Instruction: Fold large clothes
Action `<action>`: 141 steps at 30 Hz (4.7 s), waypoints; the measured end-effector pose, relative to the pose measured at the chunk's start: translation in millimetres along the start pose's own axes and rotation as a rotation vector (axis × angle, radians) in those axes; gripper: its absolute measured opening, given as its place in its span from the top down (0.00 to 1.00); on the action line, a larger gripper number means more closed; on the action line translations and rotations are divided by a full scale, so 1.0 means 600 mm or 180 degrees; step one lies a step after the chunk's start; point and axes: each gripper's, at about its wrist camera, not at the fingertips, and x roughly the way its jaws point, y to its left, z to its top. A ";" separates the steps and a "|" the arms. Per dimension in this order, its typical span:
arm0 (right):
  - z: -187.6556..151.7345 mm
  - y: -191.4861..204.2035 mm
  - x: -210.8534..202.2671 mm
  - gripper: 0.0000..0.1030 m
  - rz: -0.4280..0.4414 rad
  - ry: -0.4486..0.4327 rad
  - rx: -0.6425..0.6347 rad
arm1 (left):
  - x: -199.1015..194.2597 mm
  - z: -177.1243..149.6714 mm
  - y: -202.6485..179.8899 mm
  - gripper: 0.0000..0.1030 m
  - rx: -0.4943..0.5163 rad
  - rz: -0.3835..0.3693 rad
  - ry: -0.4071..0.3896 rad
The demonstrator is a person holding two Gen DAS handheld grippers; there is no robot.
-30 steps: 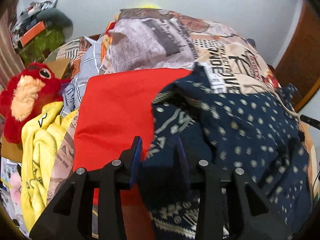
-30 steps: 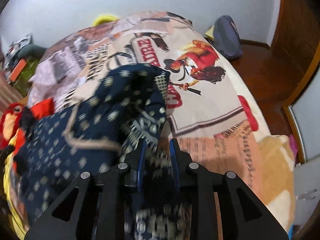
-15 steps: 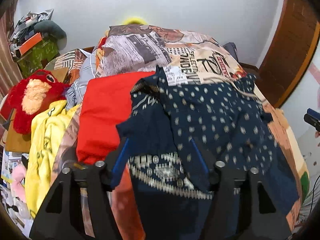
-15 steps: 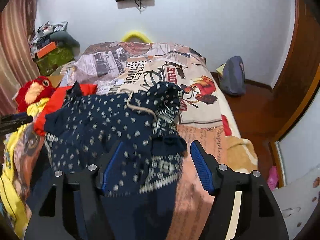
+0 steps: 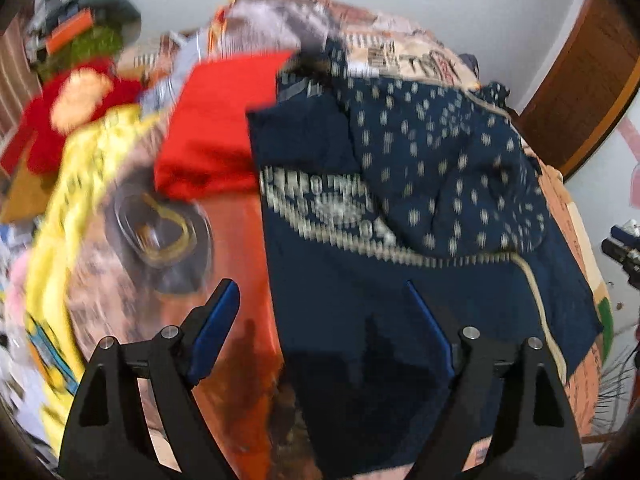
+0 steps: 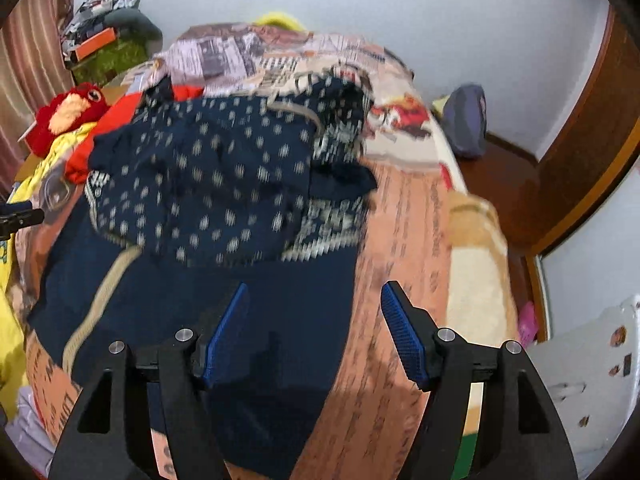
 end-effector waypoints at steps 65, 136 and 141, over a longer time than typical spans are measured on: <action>0.271 -0.124 0.261 0.72 0.0663 -0.0025 0.1050 | 0.187 0.329 0.031 0.75 -0.0130 -0.0036 -0.0297; 0.129 -0.055 0.126 0.19 -0.0029 0.0043 0.0293 | 0.090 0.157 0.164 0.20 -0.1194 0.0433 -0.0483; 0.125 -0.051 0.089 0.19 0.0095 -0.0084 0.0414 | 0.084 0.140 0.165 0.20 -0.1474 -0.0404 -0.0432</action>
